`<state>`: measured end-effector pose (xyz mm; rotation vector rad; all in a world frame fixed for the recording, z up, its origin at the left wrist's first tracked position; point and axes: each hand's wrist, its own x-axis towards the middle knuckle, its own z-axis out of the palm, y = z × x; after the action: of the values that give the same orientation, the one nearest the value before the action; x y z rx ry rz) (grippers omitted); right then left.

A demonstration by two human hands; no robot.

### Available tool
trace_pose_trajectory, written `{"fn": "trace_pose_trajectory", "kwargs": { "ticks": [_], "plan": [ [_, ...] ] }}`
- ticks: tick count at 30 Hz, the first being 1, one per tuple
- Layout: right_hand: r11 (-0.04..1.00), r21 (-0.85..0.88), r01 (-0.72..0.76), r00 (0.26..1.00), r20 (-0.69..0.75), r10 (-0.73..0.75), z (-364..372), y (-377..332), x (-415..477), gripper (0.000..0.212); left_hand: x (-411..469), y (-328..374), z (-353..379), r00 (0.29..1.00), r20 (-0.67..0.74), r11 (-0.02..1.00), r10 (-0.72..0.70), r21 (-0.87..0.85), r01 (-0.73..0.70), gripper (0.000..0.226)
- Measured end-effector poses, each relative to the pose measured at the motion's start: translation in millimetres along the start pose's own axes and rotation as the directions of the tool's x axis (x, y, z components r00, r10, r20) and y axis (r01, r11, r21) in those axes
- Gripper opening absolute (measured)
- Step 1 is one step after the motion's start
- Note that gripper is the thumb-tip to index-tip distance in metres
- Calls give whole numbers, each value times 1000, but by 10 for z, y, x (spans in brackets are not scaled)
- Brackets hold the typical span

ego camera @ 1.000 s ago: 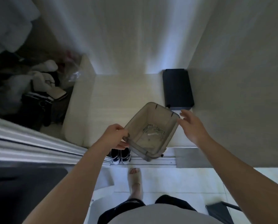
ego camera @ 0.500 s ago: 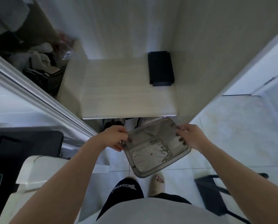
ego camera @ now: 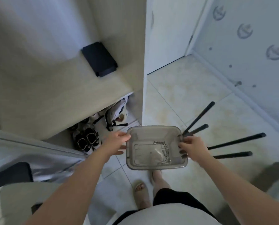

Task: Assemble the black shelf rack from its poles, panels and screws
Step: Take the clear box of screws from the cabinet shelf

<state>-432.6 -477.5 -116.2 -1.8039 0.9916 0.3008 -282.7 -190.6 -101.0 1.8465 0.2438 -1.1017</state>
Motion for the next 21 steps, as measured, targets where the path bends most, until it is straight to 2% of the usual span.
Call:
{"fn": "trace_pose_trajectory", "kwargs": {
  "ticks": [3,6,12,16,18,21],
  "plan": [
    [993,80,-90,987,-123,99,-154,418,-319,8,2,-37,397,995,102,992,-10,124,-3,25],
    [971,181,-158,953,-231,198,-331,814,-622,15,-14,-17,870,982,191,976,-2,216,-40,18],
    [894,365,-260,857,-339,387,-676,1766,-1101,7,-66,67,1910,956,293,911,-5,396,-116,21],
    [772,559,-301,796,-298,526,-880,2482,-1287,2,-120,20,2668,941,339,851,-18,499,-163,19],
    [706,630,-324,776,-250,579,-994,2825,-1358,14,-163,-48,3052,934,356,831,-40,531,-166,10],
    [674,654,-345,765,-221,605,-1205,3248,-1419,35,-189,-173,3601,934,348,806,-82,575,-143,17]
  ]
}}
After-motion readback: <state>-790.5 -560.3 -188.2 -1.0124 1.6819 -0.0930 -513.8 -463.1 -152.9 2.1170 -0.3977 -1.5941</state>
